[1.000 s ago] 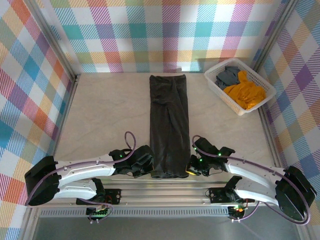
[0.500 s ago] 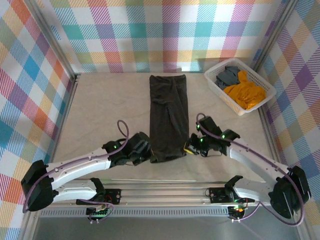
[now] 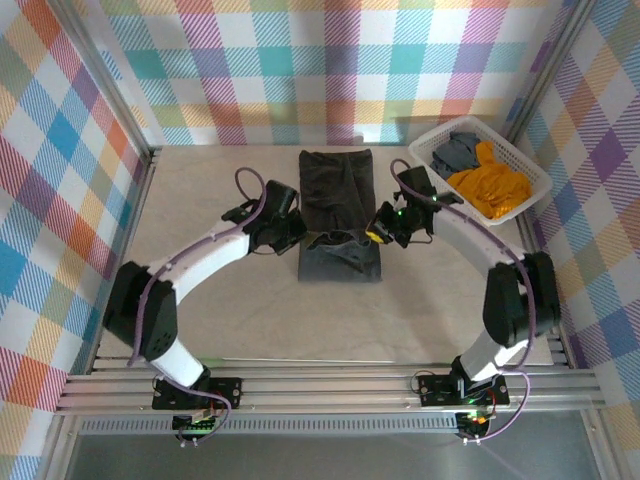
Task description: Fold and stack the t-shirts
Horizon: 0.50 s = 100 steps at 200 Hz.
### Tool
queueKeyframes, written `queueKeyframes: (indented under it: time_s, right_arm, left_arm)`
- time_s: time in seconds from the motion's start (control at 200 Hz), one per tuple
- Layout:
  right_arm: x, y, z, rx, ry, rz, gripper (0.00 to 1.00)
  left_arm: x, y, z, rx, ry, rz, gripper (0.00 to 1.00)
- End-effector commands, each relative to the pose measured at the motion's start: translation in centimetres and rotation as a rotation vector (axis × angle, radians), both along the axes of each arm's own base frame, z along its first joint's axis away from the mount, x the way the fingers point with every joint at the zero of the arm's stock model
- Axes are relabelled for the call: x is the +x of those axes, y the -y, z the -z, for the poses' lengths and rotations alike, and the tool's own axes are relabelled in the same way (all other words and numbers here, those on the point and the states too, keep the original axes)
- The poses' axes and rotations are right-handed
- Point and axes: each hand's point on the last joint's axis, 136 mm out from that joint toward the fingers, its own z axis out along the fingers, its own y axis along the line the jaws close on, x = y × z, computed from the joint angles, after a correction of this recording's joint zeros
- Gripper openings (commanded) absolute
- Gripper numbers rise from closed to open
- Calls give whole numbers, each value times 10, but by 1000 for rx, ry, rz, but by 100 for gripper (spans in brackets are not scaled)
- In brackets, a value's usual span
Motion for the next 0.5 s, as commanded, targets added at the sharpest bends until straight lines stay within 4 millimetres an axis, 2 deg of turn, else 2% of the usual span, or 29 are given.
queueKeyframes:
  time_s: [0.0,0.245,0.28,0.305,0.345,0.375,0.445,0.495]
  right_arm:
    - [26,-5,-2,32,16,-28,0]
    - [68,-1,29,28,-40,-4,0]
    - [73,-2,32,36,-45,-11,11]
    - [77,-2,33,36,-46,-14,20]
    - [82,1,35,20,-47,-17,33]
    - [84,4,36,3,-46,-18,38]
    - [86,14,30,-36,-23,-15,46]
    - [82,21,24,-65,-3,-10,49]
  left_arm:
    - [23,0,6,6,-7,32,0]
    - [72,-2,23,13,-46,32,0]
    - [77,-2,27,15,-57,34,0]
    - [80,-1,30,9,-64,39,8]
    - [84,1,31,4,-67,50,30]
    - [86,2,30,5,-59,63,38]
    - [86,3,16,1,-12,83,48]
    - [81,-4,7,6,13,71,51]
